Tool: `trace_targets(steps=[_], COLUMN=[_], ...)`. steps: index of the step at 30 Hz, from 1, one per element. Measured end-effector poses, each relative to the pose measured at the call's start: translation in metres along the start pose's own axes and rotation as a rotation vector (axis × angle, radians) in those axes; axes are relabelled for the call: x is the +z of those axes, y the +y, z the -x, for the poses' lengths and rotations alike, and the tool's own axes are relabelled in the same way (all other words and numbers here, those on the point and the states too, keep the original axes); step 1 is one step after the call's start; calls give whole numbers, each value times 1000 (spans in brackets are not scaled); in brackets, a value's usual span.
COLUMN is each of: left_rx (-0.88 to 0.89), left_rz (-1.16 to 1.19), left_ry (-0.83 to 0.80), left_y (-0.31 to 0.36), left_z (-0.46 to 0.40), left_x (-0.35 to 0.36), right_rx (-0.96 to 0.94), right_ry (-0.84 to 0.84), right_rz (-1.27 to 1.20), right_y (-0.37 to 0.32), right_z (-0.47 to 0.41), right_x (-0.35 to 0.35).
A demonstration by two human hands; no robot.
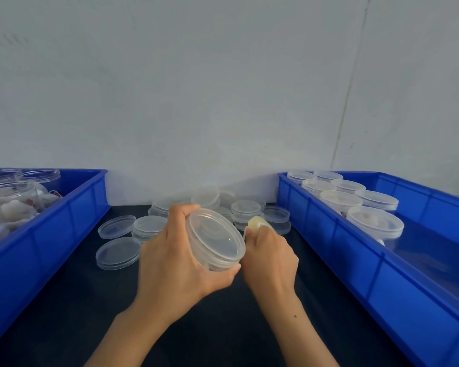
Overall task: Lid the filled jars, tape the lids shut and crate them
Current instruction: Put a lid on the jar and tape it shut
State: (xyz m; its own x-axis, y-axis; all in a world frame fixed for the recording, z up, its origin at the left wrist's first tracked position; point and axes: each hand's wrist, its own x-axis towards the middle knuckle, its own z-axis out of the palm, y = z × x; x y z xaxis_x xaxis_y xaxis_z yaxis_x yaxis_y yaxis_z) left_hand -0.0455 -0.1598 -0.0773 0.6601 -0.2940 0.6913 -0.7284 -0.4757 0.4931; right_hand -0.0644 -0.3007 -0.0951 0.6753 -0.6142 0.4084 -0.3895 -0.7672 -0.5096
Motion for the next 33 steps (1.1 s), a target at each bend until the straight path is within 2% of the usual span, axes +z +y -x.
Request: trace_targets(steps=[3,5,7,10,13,16,21,25,30,32,33], left_rx=[-20,9,21,3,-9,-15,-13,-44,-93,-138,-160], left_rz=[177,229,200,175,120,96,87,79,176,270,323], left_ry=[-91,-157,-118,-10,9,31,43,56,69,73,76], left_y=[6,12,14,9,-3,-10,-17,-24,-31,-34,-36], left_z=[17,25,20,2,1,1,2,3,3,2,1], left_x=[-3,-1,5,7,6,8,9,10,12,13,13], right_rx=[170,245,130,20,-82,-140,-155,-168,-351,-331,-255], right_ry=[1,84,138,66,26,-67,-213,-260,-260,-239,-236], right_rz=[13,-35,-71,-146,-153,-118,-222,-109,40,-62,-298], right_y=[21,36,33,15,9,8,11,13,17,17,15], right_z=[-20,-29,-26,-14,-10,-3,2,1,4,7,8], right_x=[-14,-25,-24,-8,0,4,12,26,48,54,53])
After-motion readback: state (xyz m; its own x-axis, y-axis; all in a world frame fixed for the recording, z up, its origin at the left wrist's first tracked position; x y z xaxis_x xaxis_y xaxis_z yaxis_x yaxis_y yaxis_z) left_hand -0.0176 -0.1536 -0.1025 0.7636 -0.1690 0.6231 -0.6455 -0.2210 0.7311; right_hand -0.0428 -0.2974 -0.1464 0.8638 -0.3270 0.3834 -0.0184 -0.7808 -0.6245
